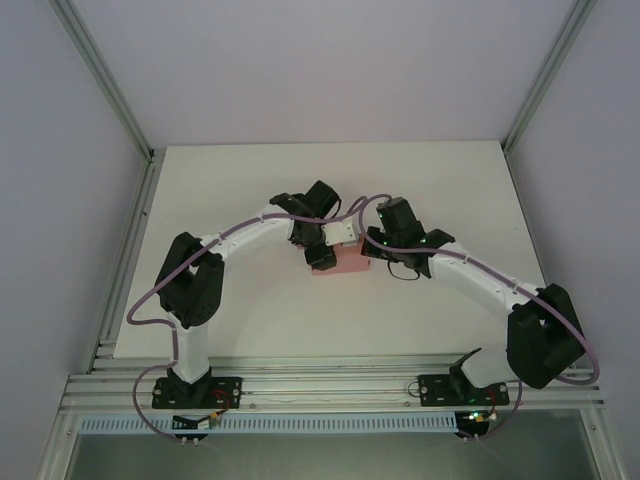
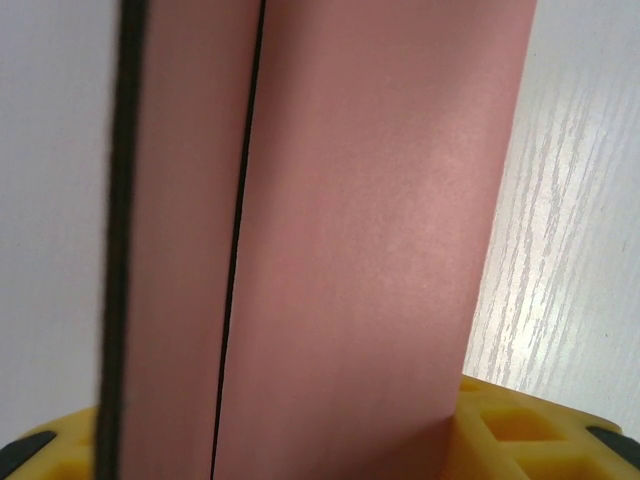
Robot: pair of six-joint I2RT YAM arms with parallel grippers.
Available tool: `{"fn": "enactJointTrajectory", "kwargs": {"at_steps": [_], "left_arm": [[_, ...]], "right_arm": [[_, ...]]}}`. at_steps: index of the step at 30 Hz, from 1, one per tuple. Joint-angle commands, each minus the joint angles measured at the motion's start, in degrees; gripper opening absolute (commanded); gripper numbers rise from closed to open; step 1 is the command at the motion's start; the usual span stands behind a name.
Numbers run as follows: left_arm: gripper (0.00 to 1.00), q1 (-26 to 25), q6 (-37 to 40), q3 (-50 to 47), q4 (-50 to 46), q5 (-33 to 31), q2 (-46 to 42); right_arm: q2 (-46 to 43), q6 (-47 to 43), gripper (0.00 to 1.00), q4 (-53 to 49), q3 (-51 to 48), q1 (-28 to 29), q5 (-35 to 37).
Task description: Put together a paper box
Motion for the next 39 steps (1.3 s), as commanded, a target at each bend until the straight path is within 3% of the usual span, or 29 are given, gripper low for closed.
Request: {"fn": "enactJointTrajectory", "kwargs": {"at_steps": [1, 13, 19, 25, 32, 39], "left_arm": [[0.5, -0.3, -1.5, -0.9, 4.6, -0.6, 0.0], [0.49, -0.3, -1.0, -0.8, 3.8, -1.9, 0.6], [0.49, -0.3, -0.7, -0.9, 3.4, -3.3, 0.9], [0.48, -0.3, 0.2, -1.6, 3.5, -3.9, 0.5], [0.48, -0.3, 0.5, -2.6, 4.2, -3.9, -0.2], [0.48, -0.3, 0.6, -2.7, 4.5, -4.1, -0.8]], "right_arm": [[-0.7, -2.6, 0.0, -1.9, 0.1, 0.8, -2.8], [-3.7, -8.6, 0.0, 0.4, -10.3, 0.7, 8.8], [-4.1, -11.2, 0.0, -2.2, -8.4, 0.6, 8.5], [-4.3, -14.7, 0.0, -5.0, -3.9, -1.6, 1.8], [-2.9, -15.5, 0.0, -3.8, -5.5, -2.2, 2.3], [-3.7, -17.4, 0.0, -1.8, -9.5, -2.1, 7.7]]}}
